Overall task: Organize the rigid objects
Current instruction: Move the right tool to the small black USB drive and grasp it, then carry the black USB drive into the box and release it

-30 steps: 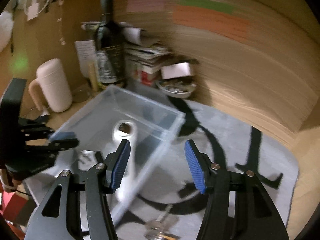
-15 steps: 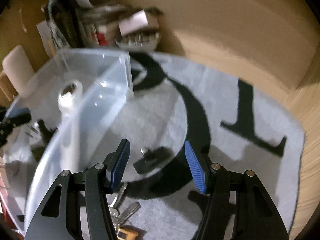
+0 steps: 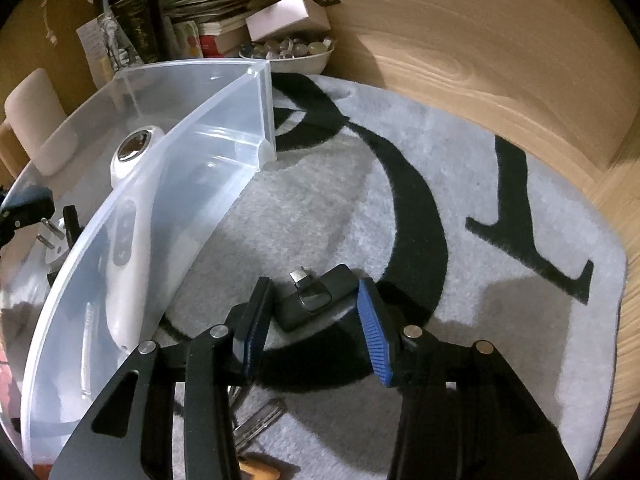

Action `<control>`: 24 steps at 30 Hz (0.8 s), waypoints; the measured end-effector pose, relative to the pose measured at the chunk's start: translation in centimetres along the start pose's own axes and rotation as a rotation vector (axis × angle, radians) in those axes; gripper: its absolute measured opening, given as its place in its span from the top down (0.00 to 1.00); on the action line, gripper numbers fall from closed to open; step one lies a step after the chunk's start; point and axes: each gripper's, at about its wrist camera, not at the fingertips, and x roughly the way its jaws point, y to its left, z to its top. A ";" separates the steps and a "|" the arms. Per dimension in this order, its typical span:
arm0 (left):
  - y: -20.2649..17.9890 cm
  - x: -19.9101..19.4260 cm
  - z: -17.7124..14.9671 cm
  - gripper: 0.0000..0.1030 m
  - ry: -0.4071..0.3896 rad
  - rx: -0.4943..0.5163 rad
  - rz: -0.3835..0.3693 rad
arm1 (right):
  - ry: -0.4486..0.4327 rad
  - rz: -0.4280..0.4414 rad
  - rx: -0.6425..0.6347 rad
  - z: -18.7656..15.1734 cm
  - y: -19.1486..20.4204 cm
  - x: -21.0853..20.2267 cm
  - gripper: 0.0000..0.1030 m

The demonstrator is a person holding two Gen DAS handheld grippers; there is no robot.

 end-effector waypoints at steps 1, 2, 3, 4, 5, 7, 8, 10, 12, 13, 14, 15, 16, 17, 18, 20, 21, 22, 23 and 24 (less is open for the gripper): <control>0.1 0.0 0.0 0.89 0.000 -0.001 -0.001 | -0.009 0.000 -0.001 0.1 0.1 -0.3 0.62; 0.0 0.0 0.0 0.89 0.000 -0.001 0.000 | -0.020 -0.002 -0.004 0.2 0.2 -0.7 0.62; 0.0 0.0 0.0 0.89 0.000 0.000 0.001 | -0.032 -0.003 -0.007 0.4 0.4 -1.1 0.62; 0.0 0.0 0.0 0.89 0.000 0.001 0.001 | -0.042 -0.002 -0.009 0.4 0.4 -1.7 0.62; 0.0 0.0 0.0 0.89 0.000 0.001 0.002 | -0.054 -0.002 -0.012 0.6 0.6 -2.1 0.62; 0.0 0.0 0.0 0.89 0.000 0.000 0.001 | -0.082 -0.003 -0.022 1.0 1.0 -3.1 0.62; 0.1 0.0 0.0 0.89 0.000 0.000 0.001 | -0.096 -0.005 -0.027 1.2 1.2 -3.6 0.62; 0.0 0.0 0.0 0.89 0.000 0.001 0.002 | -0.126 -0.003 -0.038 1.5 1.7 -4.8 0.62; 0.0 0.0 0.0 0.89 0.000 0.001 0.002 | -0.155 0.005 -0.048 1.9 2.1 -5.9 0.62; 0.0 0.0 0.0 0.89 0.000 0.000 0.001 | -0.166 0.008 -0.052 2.1 2.4 -6.2 0.62; 0.0 0.0 0.0 0.89 0.000 0.001 0.001 | -0.178 0.012 -0.059 2.2 2.7 -6.7 0.62; 0.0 0.0 0.0 0.89 0.000 0.000 0.001 | -0.190 0.016 -0.068 2.4 3.1 -7.1 0.62; 0.0 0.0 0.0 0.89 0.000 0.001 0.002 | -0.201 0.019 -0.077 2.6 3.5 -7.4 0.62; 0.0 0.0 0.0 0.89 0.000 0.001 0.002 | -0.212 0.023 -0.088 2.7 4.0 -7.8 0.62; -0.1 0.0 0.0 0.89 0.000 0.000 0.001 | -0.222 0.026 -0.100 2.8 4.4 -8.2 0.62; 0.0 0.0 0.0 0.89 0.000 0.001 0.002 | -0.235 0.039 -0.119 3.1 5.3 -8.6 0.62; -0.1 0.0 0.0 0.89 0.000 0.001 0.001 | -0.239 0.045 -0.127 3.2 5.7 -8.6 0.62; -0.1 0.0 0.0 0.89 0.000 0.001 0.001 | -0.243 0.052 -0.138 3.3 6.2 -8.7 0.62; -0.1 0.0 0.0 0.89 0.000 0.001 0.001 | -0.247 0.058 -0.149 3.3 6.6 -8.8 0.62; -0.1 0.0 0.0 0.89 0.000 0.001 0.001 | -0.249 0.064 -0.160 3.4 7.1 -8.8 0.62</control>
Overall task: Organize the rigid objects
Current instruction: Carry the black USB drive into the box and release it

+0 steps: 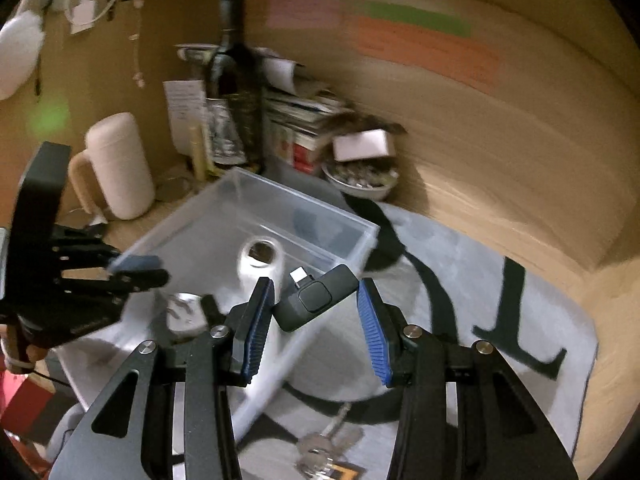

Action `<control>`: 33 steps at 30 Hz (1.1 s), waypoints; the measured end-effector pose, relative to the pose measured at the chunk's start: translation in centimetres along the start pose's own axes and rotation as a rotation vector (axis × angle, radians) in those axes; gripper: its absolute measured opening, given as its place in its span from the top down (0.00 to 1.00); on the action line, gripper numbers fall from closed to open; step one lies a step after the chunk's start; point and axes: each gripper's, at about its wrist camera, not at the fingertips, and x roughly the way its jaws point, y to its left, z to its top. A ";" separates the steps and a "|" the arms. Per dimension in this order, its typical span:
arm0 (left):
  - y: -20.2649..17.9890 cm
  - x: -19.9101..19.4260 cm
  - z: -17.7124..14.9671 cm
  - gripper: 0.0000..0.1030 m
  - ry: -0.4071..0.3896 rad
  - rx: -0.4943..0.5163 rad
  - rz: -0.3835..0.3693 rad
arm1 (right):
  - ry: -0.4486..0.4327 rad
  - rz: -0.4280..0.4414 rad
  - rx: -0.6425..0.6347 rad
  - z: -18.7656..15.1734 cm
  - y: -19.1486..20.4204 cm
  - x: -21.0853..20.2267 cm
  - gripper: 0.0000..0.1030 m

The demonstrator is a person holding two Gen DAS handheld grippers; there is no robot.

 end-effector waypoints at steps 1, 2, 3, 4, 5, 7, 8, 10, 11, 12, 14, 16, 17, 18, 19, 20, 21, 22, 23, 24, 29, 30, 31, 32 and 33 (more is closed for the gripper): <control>0.0 0.0 0.0 0.89 0.000 0.000 0.000 | -0.002 0.008 -0.009 0.1 0.4 0.2 0.62; 0.0 0.0 0.0 0.89 0.000 0.000 0.000 | -0.001 0.016 -0.015 0.2 0.8 0.3 0.62; 0.0 0.0 0.0 0.89 0.000 0.000 0.000 | 0.001 0.030 -0.023 0.3 1.4 0.5 0.62; 0.0 0.0 0.0 0.89 0.000 0.000 0.000 | 0.004 0.038 -0.028 0.3 1.6 0.8 0.62; 0.0 0.0 0.0 0.89 0.000 0.000 0.000 | 0.007 0.042 -0.035 0.3 2.0 1.1 0.61; 0.0 0.0 0.0 0.89 0.000 0.000 0.000 | 0.017 0.046 -0.042 0.3 2.6 1.7 0.61; 0.0 0.0 0.0 0.89 0.000 0.000 0.000 | 0.027 0.052 -0.045 0.3 2.8 2.1 0.62; 0.0 0.0 0.0 0.89 0.000 0.000 0.001 | 0.048 0.057 -0.054 0.3 3.2 2.9 0.61; 0.0 0.0 0.0 0.89 0.000 0.000 0.000 | 0.063 0.061 -0.059 0.2 3.4 3.4 0.61; 0.0 0.0 0.0 0.89 0.000 0.001 0.000 | 0.075 0.067 -0.060 0.2 3.4 3.7 0.61; 0.0 0.0 0.0 0.89 0.001 0.000 0.000 | 0.097 0.079 -0.059 0.1 3.6 4.3 0.61; 0.0 0.0 -0.1 0.89 0.001 0.001 -0.001 | 0.111 0.081 -0.062 0.0 3.8 4.7 0.61; 0.0 0.0 -0.1 0.89 0.001 0.001 -0.002 | 0.114 0.076 -0.063 0.0 3.9 4.8 0.61; 0.1 0.1 -0.1 0.89 0.000 0.001 -0.002 | 0.118 0.069 -0.062 0.0 4.0 4.9 0.61; 0.0 0.0 -0.1 0.89 0.001 0.000 -0.002 | 0.129 0.066 -0.060 0.0 4.0 5.1 0.61; 0.0 0.0 -0.1 0.89 0.001 0.000 -0.002 | 0.134 0.068 -0.055 0.0 3.9 5.1 0.61; 0.0 0.0 -0.1 0.89 0.001 0.001 -0.001 | 0.136 0.068 -0.052 0.1 3.8 5.1 0.61; 0.0 0.0 -0.1 0.89 0.001 0.001 -0.001 | 0.136 0.067 -0.049 0.2 3.8 5.1 0.58; 0.0 0.0 -0.1 0.89 0.001 0.001 -0.001 | 0.129 0.062 -0.049 0.2 3.7 4.9 0.57; 0.0 0.1 -0.1 0.89 0.001 0.001 -0.001 | 0.123 0.059 -0.050 0.2 3.6 4.7 0.55; 0.0 0.0 -0.1 0.89 0.001 0.000 0.000 | 0.085 0.039 -0.045 0.3 3.0 2.9 0.55; 0.0 0.0 -0.1 0.89 0.001 0.001 0.000 | 0.075 0.033 -0.041 0.3 2.7 2.4 0.55; 0.0 0.0 -0.1 0.89 0.001 0.001 0.000 | 0.064 0.026 -0.035 0.3 2.4 1.8 0.55; 0.0 0.0 -0.1 0.89 0.001 0.001 0.000 | 0.051 0.018 -0.026 0.3 2.0 1.2 0.55; 0.0 0.0 -0.1 0.89 0.001 0.002 0.000 | 0.040 0.010 -0.018 0.2 1.6 0.6 0.54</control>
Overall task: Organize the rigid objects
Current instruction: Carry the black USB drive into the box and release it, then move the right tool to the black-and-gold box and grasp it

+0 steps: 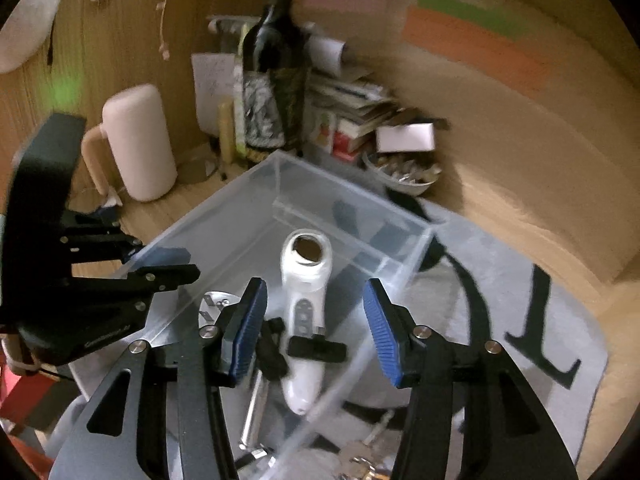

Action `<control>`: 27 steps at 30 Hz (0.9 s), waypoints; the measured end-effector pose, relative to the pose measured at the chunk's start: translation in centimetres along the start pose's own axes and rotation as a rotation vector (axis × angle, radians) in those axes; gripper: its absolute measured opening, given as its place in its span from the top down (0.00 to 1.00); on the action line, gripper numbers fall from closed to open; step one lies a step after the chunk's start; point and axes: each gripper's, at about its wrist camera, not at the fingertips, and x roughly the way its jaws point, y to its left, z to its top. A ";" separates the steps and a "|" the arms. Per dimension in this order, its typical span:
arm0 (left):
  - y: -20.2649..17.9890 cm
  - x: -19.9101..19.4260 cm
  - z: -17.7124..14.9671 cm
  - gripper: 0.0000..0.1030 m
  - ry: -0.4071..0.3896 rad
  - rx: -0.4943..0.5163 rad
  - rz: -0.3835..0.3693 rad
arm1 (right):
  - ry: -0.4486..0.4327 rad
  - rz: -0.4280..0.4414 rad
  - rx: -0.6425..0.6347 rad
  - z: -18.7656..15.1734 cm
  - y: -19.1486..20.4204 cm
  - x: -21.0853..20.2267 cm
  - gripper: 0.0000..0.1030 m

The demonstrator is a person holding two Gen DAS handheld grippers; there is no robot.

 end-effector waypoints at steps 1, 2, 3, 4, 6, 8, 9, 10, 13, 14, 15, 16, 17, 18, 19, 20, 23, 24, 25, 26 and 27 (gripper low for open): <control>0.0 0.0 0.0 0.89 0.000 0.000 0.000 | -0.009 -0.008 0.008 -0.1 -0.3 -0.5 0.54; 0.0 0.0 0.0 0.89 0.000 0.000 0.000 | -0.019 -0.018 0.018 -0.2 -0.7 -1.1 0.54; 0.0 0.0 0.0 0.89 0.000 0.001 0.001 | -0.030 -0.029 0.033 -0.5 -1.3 -1.9 0.54; 0.0 0.0 0.0 0.89 0.000 0.002 0.002 | -0.036 -0.037 0.043 -0.7 -1.7 -2.4 0.54; 0.0 0.0 0.0 0.89 0.001 0.006 0.004 | -0.048 -0.057 0.066 -1.4 -2.5 -3.5 0.54; 0.0 0.0 0.0 0.89 0.001 0.007 0.004 | -0.052 -0.078 0.090 -2.3 -3.2 -4.4 0.54; 0.0 -0.1 0.0 0.89 0.001 0.007 0.005 | -0.049 -0.084 0.100 -2.7 -3.4 -4.6 0.54; 0.0 0.0 0.0 0.89 0.001 0.007 0.004 | -0.045 -0.092 0.114 -3.4 -3.7 -4.8 0.54; -0.1 0.0 0.0 0.89 0.001 0.008 0.005 | -0.016 -0.109 0.145 -5.2 -4.0 -5.0 0.54; 0.1 -0.1 -0.1 0.89 0.001 0.008 0.005 | 0.000 -0.110 0.155 -5.9 -4.1 -4.9 0.54; -0.1 0.0 0.0 0.89 0.001 0.007 0.005 | 0.012 -0.109 0.164 -6.6 -4.2 -4.8 0.54; 0.0 0.0 -0.1 0.89 0.001 0.006 0.004 | 0.030 -0.107 0.176 -7.3 -4.2 -4.6 0.54; -0.1 0.0 0.0 0.89 0.001 0.006 0.005 | 0.048 -0.103 0.187 -8.0 -4.3 -4.3 0.54; -0.1 0.0 0.0 0.89 0.001 0.006 0.005 | 0.069 -0.096 0.198 -8.8 -4.2 -4.0 0.54; -0.1 0.0 0.0 0.89 0.001 0.006 0.005 | 0.089 -0.087 0.204 -9.5 -4.2 -3.7 0.54; -0.1 0.0 0.0 0.89 0.001 0.006 0.005 | 0.115 -0.083 0.212 -10.3 -4.0 -3.3 0.54; -0.1 -0.1 0.0 0.89 0.000 0.005 0.005 | 0.150 -0.063 0.223 -11.8 -3.4 -2.8 0.54; -0.1 0.0 0.0 0.89 0.000 0.005 0.005 | 0.163 -0.054 0.228 -12.4 -3.2 -2.5 0.54; -0.1 0.0 0.0 0.89 0.000 0.005 0.005 | 0.174 -0.048 0.230 -12.8 -3.1 -2.3 0.54; -0.1 0.0 0.0 0.89 0.000 0.004 0.004 | 0.189 -0.041 0.228 -13.2 -2.9 -2.0 0.54; -0.1 0.0 0.0 0.89 0.000 0.005 0.005 | 0.207 -0.041 0.221 -13.6 -2.7 -1.6 0.54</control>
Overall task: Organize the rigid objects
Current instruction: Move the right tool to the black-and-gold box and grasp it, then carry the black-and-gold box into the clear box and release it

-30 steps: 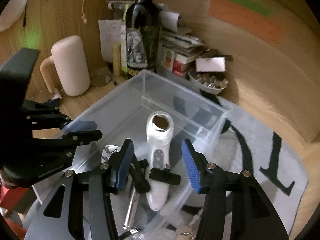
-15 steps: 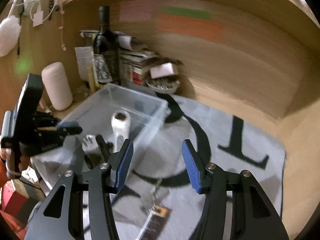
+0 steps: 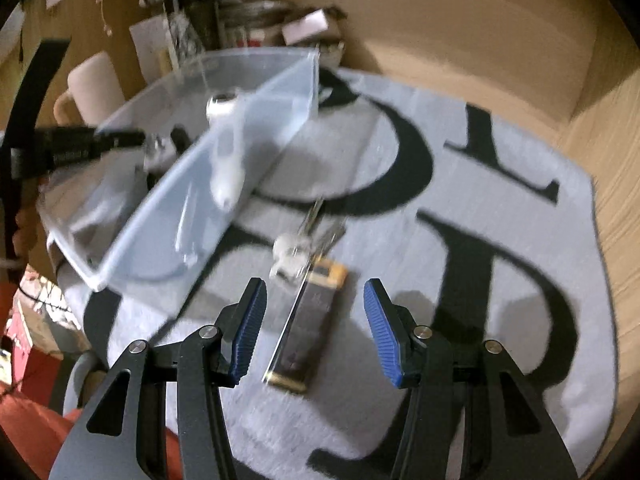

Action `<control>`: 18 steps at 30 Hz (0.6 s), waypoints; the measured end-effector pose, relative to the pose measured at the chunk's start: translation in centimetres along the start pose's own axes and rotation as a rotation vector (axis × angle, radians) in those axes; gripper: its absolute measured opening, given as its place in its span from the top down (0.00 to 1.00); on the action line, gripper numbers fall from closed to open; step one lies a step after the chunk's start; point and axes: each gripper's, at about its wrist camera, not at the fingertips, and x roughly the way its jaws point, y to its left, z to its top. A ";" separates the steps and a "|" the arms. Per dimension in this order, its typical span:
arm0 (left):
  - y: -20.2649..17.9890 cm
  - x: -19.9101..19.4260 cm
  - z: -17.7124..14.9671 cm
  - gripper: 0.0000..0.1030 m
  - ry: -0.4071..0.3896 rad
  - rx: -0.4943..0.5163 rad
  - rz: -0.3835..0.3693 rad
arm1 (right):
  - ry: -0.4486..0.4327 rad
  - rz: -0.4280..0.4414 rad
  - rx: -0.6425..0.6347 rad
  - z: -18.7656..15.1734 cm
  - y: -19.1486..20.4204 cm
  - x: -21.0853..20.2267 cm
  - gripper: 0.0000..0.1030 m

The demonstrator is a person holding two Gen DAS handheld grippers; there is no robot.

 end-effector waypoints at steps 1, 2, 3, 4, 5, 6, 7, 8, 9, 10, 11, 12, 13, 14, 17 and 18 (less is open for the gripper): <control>0.0 0.0 0.0 0.89 0.000 0.000 0.000 | 0.009 -0.006 -0.002 -0.3 0.1 0.3 0.55; 0.0 0.0 0.0 0.89 0.000 0.000 0.000 | -0.001 -0.013 -0.004 -0.5 0.1 0.5 0.56; 0.0 0.0 0.0 0.89 0.000 0.000 0.000 | -0.012 -0.015 -0.004 -0.6 0.1 0.4 0.56; 0.0 0.0 0.0 0.89 0.000 -0.001 0.000 | -0.014 -0.014 -0.002 -0.6 0.1 0.3 0.63; 0.0 0.0 0.0 0.89 0.000 -0.002 0.000 | -0.017 -0.011 0.002 -0.5 0.0 0.1 0.68; 0.0 0.0 0.0 0.89 0.000 -0.001 0.000 | -0.019 -0.008 0.011 -0.5 -0.2 0.1 0.76; 0.0 0.0 0.0 0.89 0.000 -0.001 0.000 | -0.021 -0.007 0.021 -0.4 -0.5 0.0 0.79; 0.0 0.0 0.0 0.89 0.000 -0.001 0.000 | -0.023 -0.006 0.030 -0.3 -0.7 0.0 0.79; 0.0 0.0 0.0 0.89 0.000 -0.001 0.000 | -0.022 -0.006 0.036 -0.3 -0.8 0.0 0.79; 0.0 0.0 0.0 0.89 0.000 -0.001 0.000 | -0.026 -0.011 0.039 -0.3 -0.8 0.0 0.79; 0.0 0.0 0.0 0.89 0.000 -0.001 0.000 | -0.032 -0.015 0.041 -0.2 -0.8 -0.2 0.79; 0.0 0.0 0.0 0.89 0.000 -0.001 0.000 | -0.039 -0.015 0.041 -0.1 -0.8 -0.4 0.79; 0.0 0.0 0.0 0.89 0.000 -0.002 0.000 | -0.051 -0.016 0.044 0.1 -0.8 -0.6 0.79; 0.0 0.0 0.0 0.89 0.000 -0.002 -0.001 | -0.063 -0.019 0.046 0.2 -0.8 -0.8 0.79; 0.0 0.0 0.0 0.89 0.000 -0.001 -0.001 | -0.095 -0.030 0.049 0.9 -1.1 -1.4 0.79; 0.0 0.0 0.0 0.89 0.000 -0.001 -0.001 | -0.107 -0.027 0.053 1.2 -1.2 -1.7 0.79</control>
